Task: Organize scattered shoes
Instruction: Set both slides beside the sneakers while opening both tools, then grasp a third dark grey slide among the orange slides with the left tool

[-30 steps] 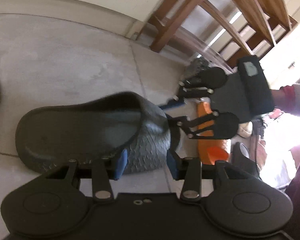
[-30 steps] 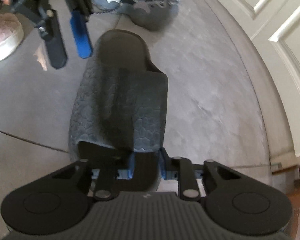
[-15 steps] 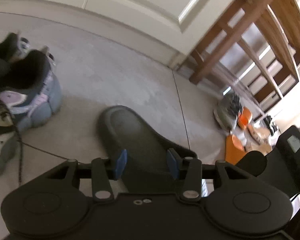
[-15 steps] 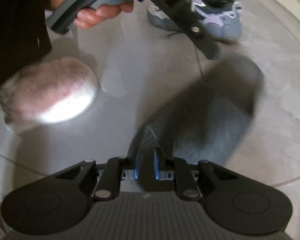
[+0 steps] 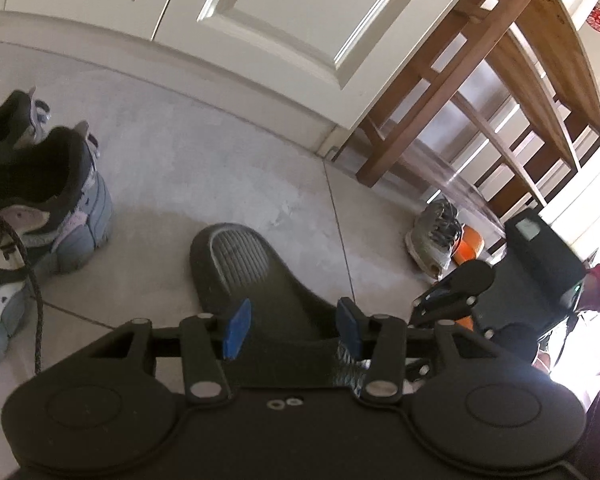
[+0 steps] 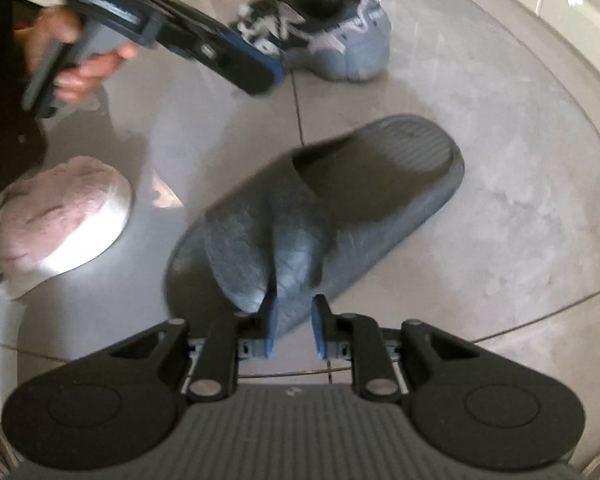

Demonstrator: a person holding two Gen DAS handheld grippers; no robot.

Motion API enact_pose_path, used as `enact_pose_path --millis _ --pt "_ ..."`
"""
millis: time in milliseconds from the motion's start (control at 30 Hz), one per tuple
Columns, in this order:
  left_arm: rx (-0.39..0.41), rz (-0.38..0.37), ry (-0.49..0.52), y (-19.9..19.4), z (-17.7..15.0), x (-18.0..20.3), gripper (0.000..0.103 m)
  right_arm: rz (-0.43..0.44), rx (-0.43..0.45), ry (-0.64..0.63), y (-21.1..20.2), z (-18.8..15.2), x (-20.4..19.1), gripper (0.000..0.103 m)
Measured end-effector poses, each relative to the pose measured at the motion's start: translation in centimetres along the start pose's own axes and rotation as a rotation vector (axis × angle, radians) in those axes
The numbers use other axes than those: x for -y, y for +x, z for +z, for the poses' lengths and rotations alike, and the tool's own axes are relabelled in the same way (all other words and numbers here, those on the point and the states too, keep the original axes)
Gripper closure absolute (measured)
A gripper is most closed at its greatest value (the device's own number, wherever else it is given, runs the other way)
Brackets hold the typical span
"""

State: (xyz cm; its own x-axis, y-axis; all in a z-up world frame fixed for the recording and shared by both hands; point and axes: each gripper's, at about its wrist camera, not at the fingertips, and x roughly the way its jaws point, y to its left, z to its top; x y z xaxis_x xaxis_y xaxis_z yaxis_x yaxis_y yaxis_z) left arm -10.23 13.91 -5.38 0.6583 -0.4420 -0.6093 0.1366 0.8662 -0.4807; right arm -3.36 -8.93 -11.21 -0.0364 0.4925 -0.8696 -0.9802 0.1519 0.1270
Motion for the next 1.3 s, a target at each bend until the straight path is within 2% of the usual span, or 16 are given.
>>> enact_pose_path --millis 100,167,267,333,467,600,767,800,900,1000,1100,1233,1267,1300 --pt "0.025 0.011 0.004 -0.5 0.2 0.1 0.056 0.04 0.003 0.0 1.4 1.6 -1.1 0.079" --pt "0.037 0.013 0.003 -0.9 0.3 0.1 0.056 0.053 0.005 -0.012 2.2 2.5 -1.4 0.075" --pt "0.048 0.018 -0.001 -1.5 0.2 -0.2 0.055 0.049 0.022 -0.094 2.5 4.3 -2.0 0.072" --pt "0.054 0.019 -0.004 -1.6 0.2 -0.3 0.055 0.019 0.038 -0.126 2.2 5.0 -1.5 0.063" --pt "0.075 0.011 -0.011 -1.9 0.4 -0.6 0.055 -0.014 -0.009 -0.092 3.7 5.5 1.0 0.062" --pt "0.121 0.005 0.001 -2.9 0.8 -0.8 0.055 -0.009 -0.038 -0.13 5.7 6.6 1.0 0.062" --pt "0.161 0.011 0.001 -3.7 1.2 -0.9 0.055 -0.019 0.023 -0.024 8.4 10.6 1.5 0.06" --pt "0.168 0.009 0.001 -3.7 1.3 -0.9 0.054 -0.02 0.034 0.005 8.9 11.4 1.7 0.055" --pt "0.173 -0.002 0.017 -3.7 1.6 -0.6 0.054 -0.031 0.051 0.034 9.8 13.1 1.9 0.054" --pt "0.149 -0.043 0.058 -2.7 2.0 0.1 0.053 -0.03 0.071 0.019 7.9 12.5 1.8 0.054" --pt "0.054 -0.168 0.122 0.9 2.3 2.3 0.053 -0.056 0.077 0.074 4.2 9.6 2.9 0.054" --pt "-0.073 -0.331 0.205 5.8 2.7 5.1 0.053 -0.221 0.119 0.234 -3.0 2.9 5.3 0.055" --pt "-0.093 -0.351 0.218 6.4 2.7 5.5 0.053 -0.249 0.13 0.272 -4.3 1.8 5.6 0.056" --pt "-0.179 -0.441 0.271 9.0 2.3 7.7 0.053 -0.295 0.148 0.339 -6.3 -0.1 6.0 0.056"
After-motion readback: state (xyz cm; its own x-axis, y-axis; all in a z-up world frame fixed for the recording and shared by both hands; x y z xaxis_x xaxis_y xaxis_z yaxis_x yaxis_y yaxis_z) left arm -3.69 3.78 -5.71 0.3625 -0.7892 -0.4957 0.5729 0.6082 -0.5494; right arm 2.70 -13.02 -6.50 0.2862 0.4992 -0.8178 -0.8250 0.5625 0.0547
